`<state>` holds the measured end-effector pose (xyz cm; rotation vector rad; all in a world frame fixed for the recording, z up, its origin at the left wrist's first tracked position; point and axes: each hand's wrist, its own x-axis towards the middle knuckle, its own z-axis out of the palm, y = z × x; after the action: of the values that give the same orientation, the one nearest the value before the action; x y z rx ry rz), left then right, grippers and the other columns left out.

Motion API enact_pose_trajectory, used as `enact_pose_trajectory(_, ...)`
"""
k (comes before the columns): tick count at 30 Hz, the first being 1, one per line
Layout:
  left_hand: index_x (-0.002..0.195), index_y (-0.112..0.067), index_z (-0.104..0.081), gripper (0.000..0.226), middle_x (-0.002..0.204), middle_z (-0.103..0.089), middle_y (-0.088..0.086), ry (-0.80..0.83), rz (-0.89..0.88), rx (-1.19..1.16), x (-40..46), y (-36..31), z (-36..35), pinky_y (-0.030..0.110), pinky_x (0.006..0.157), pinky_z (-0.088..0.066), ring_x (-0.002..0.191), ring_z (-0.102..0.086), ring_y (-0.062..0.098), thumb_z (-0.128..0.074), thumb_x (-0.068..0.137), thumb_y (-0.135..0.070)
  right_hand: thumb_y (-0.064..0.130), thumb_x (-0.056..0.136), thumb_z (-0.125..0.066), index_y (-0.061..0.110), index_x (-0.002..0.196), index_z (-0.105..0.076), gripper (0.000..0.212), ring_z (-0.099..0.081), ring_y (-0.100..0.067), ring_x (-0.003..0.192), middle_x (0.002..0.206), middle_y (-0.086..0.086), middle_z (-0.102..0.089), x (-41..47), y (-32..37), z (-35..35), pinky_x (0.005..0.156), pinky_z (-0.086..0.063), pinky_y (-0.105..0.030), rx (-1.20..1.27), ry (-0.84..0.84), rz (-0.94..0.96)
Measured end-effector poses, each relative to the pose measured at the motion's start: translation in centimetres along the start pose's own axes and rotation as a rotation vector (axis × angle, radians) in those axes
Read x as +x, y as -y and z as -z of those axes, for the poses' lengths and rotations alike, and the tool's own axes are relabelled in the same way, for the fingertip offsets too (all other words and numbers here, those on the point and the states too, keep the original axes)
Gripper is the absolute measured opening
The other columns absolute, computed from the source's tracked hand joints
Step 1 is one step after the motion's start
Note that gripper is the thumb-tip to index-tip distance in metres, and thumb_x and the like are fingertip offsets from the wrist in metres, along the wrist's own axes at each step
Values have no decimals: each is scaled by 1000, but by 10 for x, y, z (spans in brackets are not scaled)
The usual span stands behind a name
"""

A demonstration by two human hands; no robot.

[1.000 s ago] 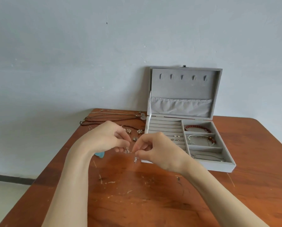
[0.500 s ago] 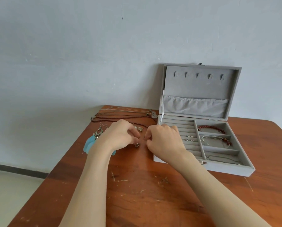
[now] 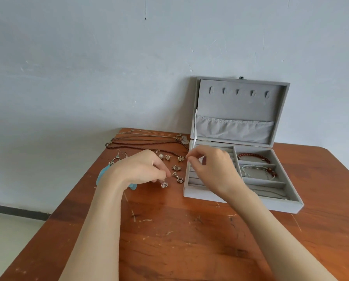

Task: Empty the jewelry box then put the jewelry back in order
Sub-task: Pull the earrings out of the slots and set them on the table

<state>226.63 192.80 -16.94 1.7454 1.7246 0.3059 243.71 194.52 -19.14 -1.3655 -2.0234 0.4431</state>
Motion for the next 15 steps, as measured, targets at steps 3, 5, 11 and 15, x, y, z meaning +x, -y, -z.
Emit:
enact_pose_trajectory(3,90,-30,-71,27,84,-63,-13,29,1,20,-1,-3,-1,15,68,-43,83,-57,3,-53,85,-11,18,89,-54,23,82,-67,16,-47,3,61,72,20,-58,-3,-10,12,66,-39,-18,36,-17,-31)
enact_pose_trajectory(5,93,-28,-71,27,93,-62,-13,24,-2,35,0,-4,-4,20,78,-43,93,-57,5,-53,85,-10,18,89,-54,24,80,-66,16,-50,3,62,69,22,-56,-5,-16,19,58,-37,-7,41,-23,-55)
enact_pose_trajectory(11,89,-28,-69,17,109,-64,-3,-96,7,52,8,-4,-10,30,92,-43,105,-57,14,-60,86,-15,18,89,-55,17,83,-69,15,-59,-12,71,77,5,-67,-9,-33,39,70,-45,-25,40,-110,-162)
enact_pose_trajectory(15,79,-29,-64,15,89,-59,-8,-181,-7,66,11,-4,-14,24,77,-38,85,-54,8,-60,88,-18,15,87,-54,15,83,-70,16,-59,-16,77,74,4,-64,-11,-47,46,76,-46,-31,4,-141,-246)
